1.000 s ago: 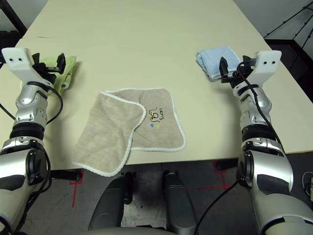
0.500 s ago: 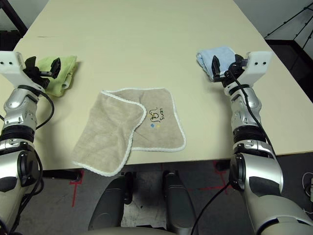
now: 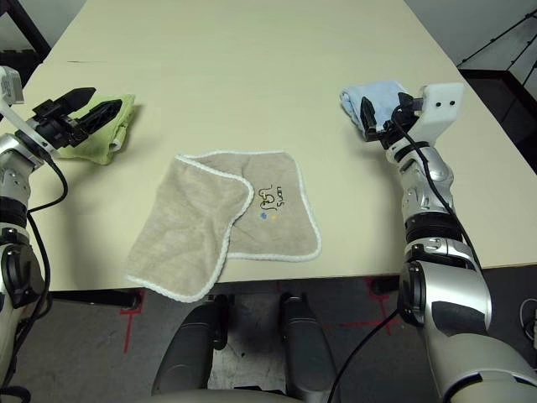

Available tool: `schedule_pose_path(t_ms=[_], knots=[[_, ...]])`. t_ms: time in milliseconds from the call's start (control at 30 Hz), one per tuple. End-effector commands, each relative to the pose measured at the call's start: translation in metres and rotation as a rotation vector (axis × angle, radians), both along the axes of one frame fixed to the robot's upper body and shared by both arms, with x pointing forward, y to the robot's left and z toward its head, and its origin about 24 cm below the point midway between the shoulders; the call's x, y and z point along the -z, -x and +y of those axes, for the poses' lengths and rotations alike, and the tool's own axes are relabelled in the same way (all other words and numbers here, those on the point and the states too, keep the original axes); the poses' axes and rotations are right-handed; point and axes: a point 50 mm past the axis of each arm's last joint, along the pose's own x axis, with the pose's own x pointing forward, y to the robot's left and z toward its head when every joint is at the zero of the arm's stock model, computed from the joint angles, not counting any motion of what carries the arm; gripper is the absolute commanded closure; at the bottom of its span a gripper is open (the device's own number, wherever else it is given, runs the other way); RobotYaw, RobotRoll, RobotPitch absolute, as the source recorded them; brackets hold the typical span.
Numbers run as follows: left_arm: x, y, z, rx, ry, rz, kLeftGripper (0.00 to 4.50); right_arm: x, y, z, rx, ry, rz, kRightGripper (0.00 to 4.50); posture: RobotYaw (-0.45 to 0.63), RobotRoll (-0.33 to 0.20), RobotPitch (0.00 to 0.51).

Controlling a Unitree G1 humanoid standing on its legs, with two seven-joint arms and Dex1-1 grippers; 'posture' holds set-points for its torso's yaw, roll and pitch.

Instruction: Fold the towel and set it aside.

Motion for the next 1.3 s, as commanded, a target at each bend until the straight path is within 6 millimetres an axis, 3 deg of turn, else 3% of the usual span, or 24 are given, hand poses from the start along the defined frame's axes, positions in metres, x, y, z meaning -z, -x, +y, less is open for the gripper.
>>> schedule_pose_path(t_ms=[33, 333, 500, 600, 733, 1100, 1300], knots=[[0.001, 0.009, -0.001, 0.125, -0.146, 0.027, 0.02, 0.000, 0.004, -0.010, -0.022, 0.019, 0.029, 0.00, -0.03, 0.000, 0.225], [0.012, 0.021, -0.005, 0.226, -0.348, -0.039, 0.02, -0.022, 0.001, 0.007, -0.250, 0.148, 0.062, 0.00, -0.01, 0.000, 0.237], [0.013, 0.025, -0.010, 0.272, -0.359, -0.041, 0.02, -0.029, -0.002, 0.020, -0.385, 0.245, 0.200, 0.00, -0.01, 0.000, 0.239], [0.015, 0.029, -0.010, 0.290, -0.374, -0.032, 0.02, -0.035, -0.003, 0.033, -0.528, 0.294, 0.383, 0.00, -0.01, 0.000, 0.240], [0.017, 0.030, -0.012, 0.293, -0.361, -0.021, 0.02, -0.040, -0.007, 0.043, -0.540, 0.338, 0.550, 0.00, 0.00, 0.000, 0.242], [0.016, 0.032, -0.016, 0.297, -0.335, -0.014, 0.02, -0.045, -0.010, 0.093, -0.607, 0.439, 0.653, 0.00, 0.02, 0.000, 0.242], [0.016, 0.033, -0.018, 0.302, -0.332, -0.017, 0.02, -0.036, -0.013, 0.105, -0.605, 0.507, 0.696, 0.00, 0.03, 0.000, 0.242]])
